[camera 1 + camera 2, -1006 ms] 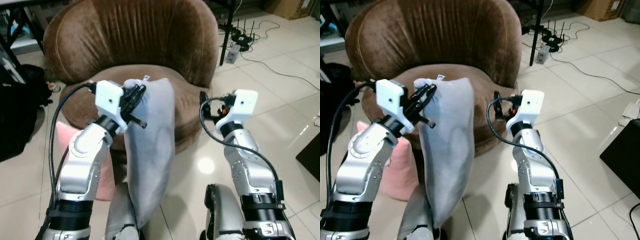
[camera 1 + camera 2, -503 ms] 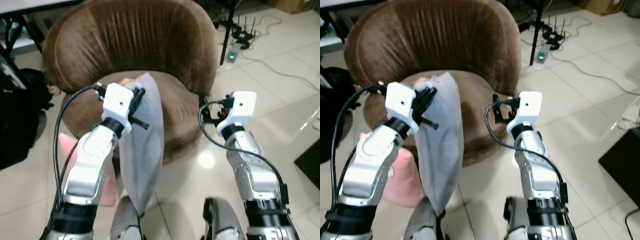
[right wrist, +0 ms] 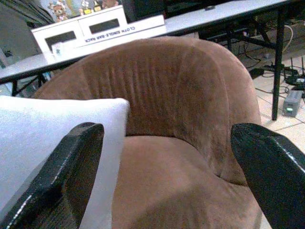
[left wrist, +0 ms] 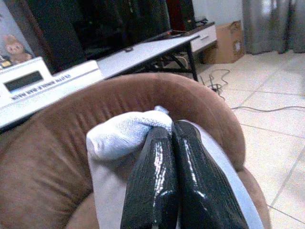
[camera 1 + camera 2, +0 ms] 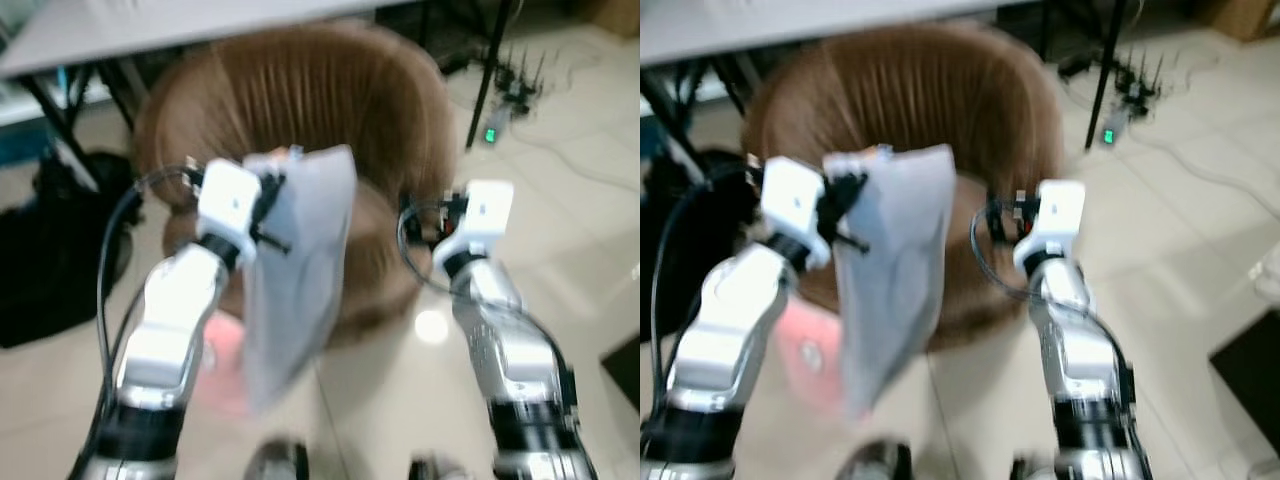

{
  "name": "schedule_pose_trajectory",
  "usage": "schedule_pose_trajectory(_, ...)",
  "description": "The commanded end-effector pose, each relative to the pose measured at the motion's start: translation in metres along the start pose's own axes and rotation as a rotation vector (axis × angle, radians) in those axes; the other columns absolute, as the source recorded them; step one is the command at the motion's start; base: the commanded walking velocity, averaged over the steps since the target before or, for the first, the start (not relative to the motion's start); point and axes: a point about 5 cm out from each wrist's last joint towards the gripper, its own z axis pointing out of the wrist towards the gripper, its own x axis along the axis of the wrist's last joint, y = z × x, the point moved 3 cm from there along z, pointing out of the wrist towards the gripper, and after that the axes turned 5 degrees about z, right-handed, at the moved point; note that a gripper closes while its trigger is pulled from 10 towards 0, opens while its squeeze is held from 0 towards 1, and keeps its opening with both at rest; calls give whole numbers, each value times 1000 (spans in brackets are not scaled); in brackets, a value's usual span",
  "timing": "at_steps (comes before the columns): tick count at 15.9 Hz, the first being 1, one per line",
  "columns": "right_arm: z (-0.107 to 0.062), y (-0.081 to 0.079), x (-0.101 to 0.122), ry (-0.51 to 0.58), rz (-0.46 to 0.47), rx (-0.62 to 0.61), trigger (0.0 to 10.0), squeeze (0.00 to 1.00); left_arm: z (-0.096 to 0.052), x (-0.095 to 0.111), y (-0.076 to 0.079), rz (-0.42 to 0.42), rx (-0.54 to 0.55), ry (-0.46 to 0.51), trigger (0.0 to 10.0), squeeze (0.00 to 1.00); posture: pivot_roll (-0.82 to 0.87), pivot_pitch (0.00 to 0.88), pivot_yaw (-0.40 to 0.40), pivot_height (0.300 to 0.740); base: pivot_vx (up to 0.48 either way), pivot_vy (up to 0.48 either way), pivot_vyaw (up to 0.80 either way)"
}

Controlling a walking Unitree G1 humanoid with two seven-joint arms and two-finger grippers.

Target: Move the pillow to the sofa from floor

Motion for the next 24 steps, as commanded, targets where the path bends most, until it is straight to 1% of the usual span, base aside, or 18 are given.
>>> schedule_pose_trajectory(1, 0, -2, 2, 4, 4, -1, 10000, 0, 2, 15, -6, 22, 7, 68, 10000, 0, 28, 0, 101, 740, 0, 0, 0)
schedule_pose_trajectory(5, 1, 0, 4, 12, 5, -10, 10000, 0, 5, 6, -10, 32, 23, 24, 10000, 0, 21, 0, 109, 740, 0, 0, 0)
schedule_pose_trajectory(7, 1, 1, 2, 2, 9, -19, 10000, 0, 4, 6, -10, 47, 22, 26, 10000, 0, 22, 0, 110, 740, 0, 0, 0)
schedule_pose_trajectory(8, 1, 1, 1, -10, -2, -23, 10000, 0, 5, 7, -10, 31, 37, 30, 10000, 0, 22, 0, 110, 740, 0, 0, 0)
schedule_pose_trajectory(9, 2, 0, 1, -7, -1, -23, 10000, 0, 5, 7, -12, 20, 53, 24, 10000, 0, 27, 0, 108, 740, 0, 0, 0)
schedule_pose_trajectory(11, 3, -3, 1, -5, -3, -12, 10000, 0, 5, 6, -15, 40, 72, 23, 10000, 0, 33, 0, 105, 740, 0, 0, 0)
schedule_pose_trajectory(13, 5, -6, 3, 4, 9, 0, 10000, 0, 3, 5, -15, 55, 70, 26, 10000, 0, 38, 0, 102, 740, 0, 0, 0)
schedule_pose_trajectory(16, 5, -10, 0, -6, -13, 18, 10000, 0, 1, 7, -13, 49, 79, 32, 10000, 0, 48, 0, 94, 740, 277, 0, 0)
schedule_pose_trajectory(18, 4, -11, -1, -8, 17, 24, 10000, 0, 0, 6, -13, 51, 83, 30, 10000, 0, 54, 0, 90, 740, 302, 0, 0)
schedule_pose_trajectory(20, 2, -13, 1, 0, 12, 84, 10000, 0, 0, 6, -16, 58, 94, 24, 10000, 0, 56, 0, 92, 740, 289, 0, 0)
schedule_pose_trajectory(21, 1, -12, 2, 7, 16, 109, 10000, 0, 0, 5, -18, 38, 105, 21, 10000, 0, 55, 0, 94, 740, 0, 0, 0)
schedule_pose_trajectory(22, -1, -11, 3, 3, 23, 131, 10000, 0, 0, 1, -22, 57, 123, -5, 10000, 0, 51, 0, 97, 740, 0, 0, 0)
schedule_pose_trajectory(24, -4, -11, 4, -4, 14, 169, 10000, 0, -1, -2, -25, 57, 140, -16, 10000, 0, 51, 0, 97, 740, 0, 0, 0)
